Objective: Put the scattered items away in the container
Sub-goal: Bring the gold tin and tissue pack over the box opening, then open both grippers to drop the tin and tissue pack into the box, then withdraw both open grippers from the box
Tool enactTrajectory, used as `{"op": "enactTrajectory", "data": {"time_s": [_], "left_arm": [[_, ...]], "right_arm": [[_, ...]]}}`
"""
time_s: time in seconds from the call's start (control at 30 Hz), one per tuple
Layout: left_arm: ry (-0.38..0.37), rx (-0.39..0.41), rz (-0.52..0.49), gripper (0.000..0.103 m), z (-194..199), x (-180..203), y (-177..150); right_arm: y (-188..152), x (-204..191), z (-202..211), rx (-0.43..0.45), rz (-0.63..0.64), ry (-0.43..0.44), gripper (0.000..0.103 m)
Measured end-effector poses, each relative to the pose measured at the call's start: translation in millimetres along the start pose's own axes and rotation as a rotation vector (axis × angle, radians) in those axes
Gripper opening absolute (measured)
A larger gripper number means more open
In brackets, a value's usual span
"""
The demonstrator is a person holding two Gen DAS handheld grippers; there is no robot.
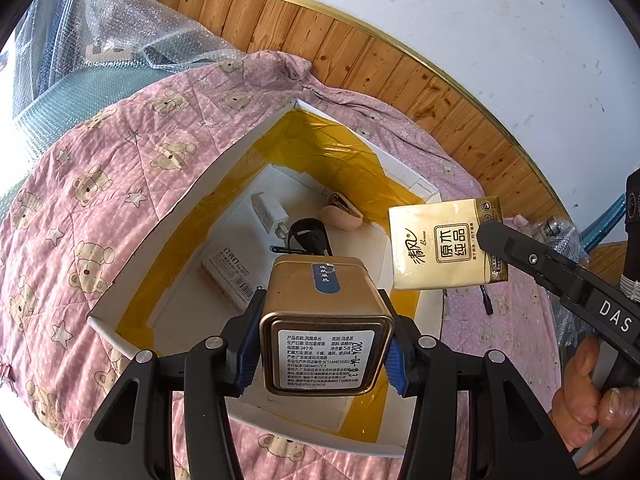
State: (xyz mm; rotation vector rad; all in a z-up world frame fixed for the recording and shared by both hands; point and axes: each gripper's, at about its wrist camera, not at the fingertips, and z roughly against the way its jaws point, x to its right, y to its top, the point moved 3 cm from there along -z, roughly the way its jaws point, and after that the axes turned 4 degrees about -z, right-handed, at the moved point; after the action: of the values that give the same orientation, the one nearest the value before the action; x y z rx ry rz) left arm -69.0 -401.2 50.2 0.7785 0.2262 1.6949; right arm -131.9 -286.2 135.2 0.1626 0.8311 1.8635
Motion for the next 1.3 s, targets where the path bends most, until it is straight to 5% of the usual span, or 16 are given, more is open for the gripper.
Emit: {"op": "enactTrajectory", "data": {"time_s": [0.73, 1.3], "left_arm": [[0.019, -0.074, 0.017, 0.053, -33, -6, 10], [0.028, -0.04, 0.043, 0.06, -23, -12, 18]], "right_arm": [[10, 25, -39, -0.038, -0.052, 0.019, 0.029], [2, 44, -33, -0.057, -0.136, 0.036, 0.029]]}}
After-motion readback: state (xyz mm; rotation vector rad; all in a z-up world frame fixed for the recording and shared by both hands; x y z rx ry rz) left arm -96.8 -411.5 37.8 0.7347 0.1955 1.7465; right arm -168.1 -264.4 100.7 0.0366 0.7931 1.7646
